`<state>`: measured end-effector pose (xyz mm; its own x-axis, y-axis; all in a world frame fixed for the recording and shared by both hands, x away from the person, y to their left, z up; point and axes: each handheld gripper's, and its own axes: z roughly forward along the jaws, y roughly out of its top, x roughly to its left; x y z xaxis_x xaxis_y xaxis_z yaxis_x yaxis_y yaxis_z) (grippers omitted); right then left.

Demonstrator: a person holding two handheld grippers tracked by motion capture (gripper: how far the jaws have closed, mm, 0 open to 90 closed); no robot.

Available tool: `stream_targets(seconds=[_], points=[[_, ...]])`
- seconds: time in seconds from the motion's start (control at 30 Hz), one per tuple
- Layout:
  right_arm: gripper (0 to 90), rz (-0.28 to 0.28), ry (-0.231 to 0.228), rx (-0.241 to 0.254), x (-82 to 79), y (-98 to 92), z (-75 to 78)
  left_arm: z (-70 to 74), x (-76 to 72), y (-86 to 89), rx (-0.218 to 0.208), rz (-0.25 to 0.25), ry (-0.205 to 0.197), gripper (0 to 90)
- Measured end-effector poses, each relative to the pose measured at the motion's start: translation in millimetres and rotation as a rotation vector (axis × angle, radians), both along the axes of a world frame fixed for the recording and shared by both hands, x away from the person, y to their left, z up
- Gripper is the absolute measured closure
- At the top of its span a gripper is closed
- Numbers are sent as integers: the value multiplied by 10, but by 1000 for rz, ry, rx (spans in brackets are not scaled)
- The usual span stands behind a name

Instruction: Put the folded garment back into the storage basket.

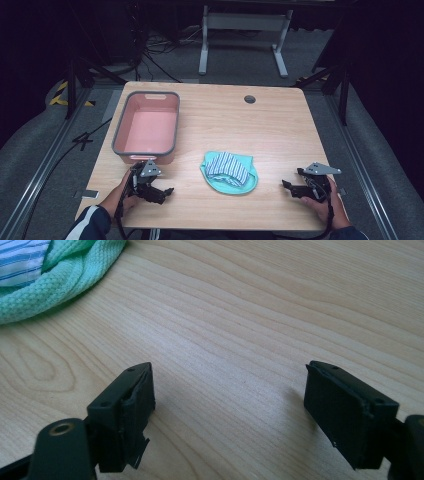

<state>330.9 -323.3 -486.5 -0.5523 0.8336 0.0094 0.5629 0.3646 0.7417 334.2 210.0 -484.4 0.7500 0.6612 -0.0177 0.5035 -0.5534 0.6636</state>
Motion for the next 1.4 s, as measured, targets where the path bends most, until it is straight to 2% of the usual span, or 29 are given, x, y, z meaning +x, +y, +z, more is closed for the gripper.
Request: stream_targets(seconds=[0.43,0.57,0.6,0.63,0.67,0.7,0.73,0.77,0.83,0.97,1.03,1.1,1.13,1.23,1.27,1.3,1.4], points=[[196,-9,0,-5,-8,-3,-2,3,-4,10,4,-10,1,4],[196,-16,1,-1,-17,-4,-1,23,-27,7,2,-52,-11,76],[196,-16,1,-1,-19,-5,0,40,-23,-1,21,-62,-18,76],[196,-16,1,-1,-19,-5,0,40,-23,-1,21,-62,-18,81],[195,-15,2,-3,-21,-7,1,45,-19,-27,11,-61,6,103],[195,-15,2,-3,-21,-7,1,45,-19,-27,11,-61,6,114],[194,-11,3,-6,-21,-10,4,64,-16,-51,16,-86,7,114],[192,-8,7,-6,-19,-6,6,77,-22,-81,23,-99,5,175],[193,-3,9,-13,-10,-6,11,87,-37,-150,34,-113,-1,173],[253,2,10,-15,-13,18,29,123,-34,-262,15,-128,-17,218],[297,9,10,-33,-15,44,55,150,-9,-318,8,-141,-21,227],[310,12,1,-25,-19,70,89,172,12,-366,-10,-152,-15,254],[317,13,1,-21,-21,90,110,187,28,-400,2,-151,-21,261],[324,33,-5,-13,-19,169,179,200,64,-474,0,-161,-18,276],[324,37,-6,-10,-19,199,198,210,78,-514,21,-167,-32,279],[325,50,-13,-21,-19,254,226,210,78,-514,21,-167,-32,287],[330,67,-14,-13,-14,317,253,235,103,-584,26,-185,-40,308]])
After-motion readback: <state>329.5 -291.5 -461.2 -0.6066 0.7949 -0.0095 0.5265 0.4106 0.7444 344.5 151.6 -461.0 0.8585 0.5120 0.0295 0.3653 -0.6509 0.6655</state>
